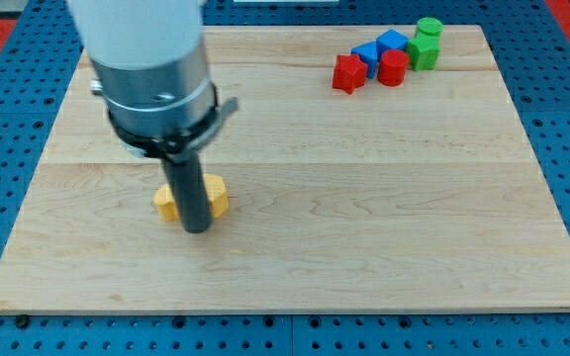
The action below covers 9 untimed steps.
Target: Place the yellow blocks towards right side of the board
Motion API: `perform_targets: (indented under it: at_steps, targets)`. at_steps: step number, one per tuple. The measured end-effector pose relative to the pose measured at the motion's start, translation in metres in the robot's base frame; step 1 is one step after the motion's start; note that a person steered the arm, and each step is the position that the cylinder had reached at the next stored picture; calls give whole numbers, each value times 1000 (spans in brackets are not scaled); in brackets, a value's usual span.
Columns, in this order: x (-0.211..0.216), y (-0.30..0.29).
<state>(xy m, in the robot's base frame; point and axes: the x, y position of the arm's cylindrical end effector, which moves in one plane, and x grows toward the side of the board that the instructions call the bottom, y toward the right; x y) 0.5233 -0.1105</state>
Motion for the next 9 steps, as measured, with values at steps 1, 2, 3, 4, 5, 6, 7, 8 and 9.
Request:
perform_targets:
  at_steps: [1, 2, 3, 4, 5, 6, 7, 8, 9]
  targets:
    - [-9, -36]
    - [-16, -75]
    - [-42, -72]
    - [-46, -25]
    - [-23, 3]
    - [1, 37]
    - [27, 71]
    - [45, 97]
    - [30, 140]
